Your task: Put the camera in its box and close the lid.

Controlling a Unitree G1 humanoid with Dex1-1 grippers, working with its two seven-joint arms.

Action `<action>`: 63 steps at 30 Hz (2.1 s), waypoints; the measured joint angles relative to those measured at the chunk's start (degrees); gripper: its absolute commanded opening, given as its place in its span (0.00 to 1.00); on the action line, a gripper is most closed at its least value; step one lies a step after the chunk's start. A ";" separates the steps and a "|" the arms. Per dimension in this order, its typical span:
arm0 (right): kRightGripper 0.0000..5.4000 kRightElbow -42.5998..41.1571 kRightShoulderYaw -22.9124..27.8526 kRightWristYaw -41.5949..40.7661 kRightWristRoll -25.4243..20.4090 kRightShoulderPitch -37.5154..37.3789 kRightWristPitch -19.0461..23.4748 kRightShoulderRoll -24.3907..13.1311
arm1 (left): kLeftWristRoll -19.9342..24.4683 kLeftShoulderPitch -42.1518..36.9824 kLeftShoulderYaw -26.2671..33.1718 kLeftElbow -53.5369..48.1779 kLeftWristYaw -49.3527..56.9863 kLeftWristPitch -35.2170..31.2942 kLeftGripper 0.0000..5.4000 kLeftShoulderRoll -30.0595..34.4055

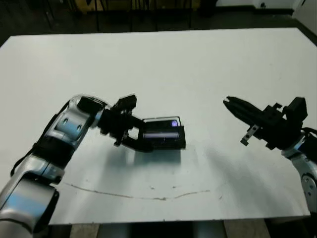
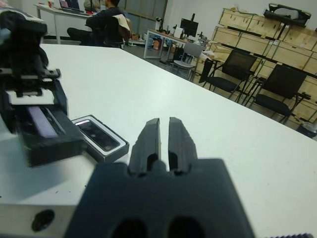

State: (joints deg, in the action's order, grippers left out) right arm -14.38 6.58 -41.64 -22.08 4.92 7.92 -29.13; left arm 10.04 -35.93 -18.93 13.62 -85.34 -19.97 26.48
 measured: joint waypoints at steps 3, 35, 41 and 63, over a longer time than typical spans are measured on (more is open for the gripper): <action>0.00 0.18 -0.02 -0.12 0.14 0.09 0.19 0.02 | 2.22 0.02 1.10 -3.03 -0.24 -2.46 0.50 1.61; 0.00 4.58 -0.95 -1.38 1.32 1.04 -4.08 0.24 | -4.75 -7.80 3.93 29.90 13.98 10.09 0.50 -6.38; 0.00 4.10 -1.27 -0.99 1.82 1.04 -3.98 0.23 | -5.73 -9.42 3.69 32.20 13.34 10.06 0.50 -7.22; 0.00 5.54 -1.32 -2.08 2.35 0.96 -6.93 0.34 | -6.55 -12.00 4.73 39.73 6.16 11.55 0.50 -8.14</action>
State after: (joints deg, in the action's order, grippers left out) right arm -8.84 5.26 -43.72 -19.74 5.88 0.99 -28.78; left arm 3.50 -47.93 -14.20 53.35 -79.18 -8.42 18.34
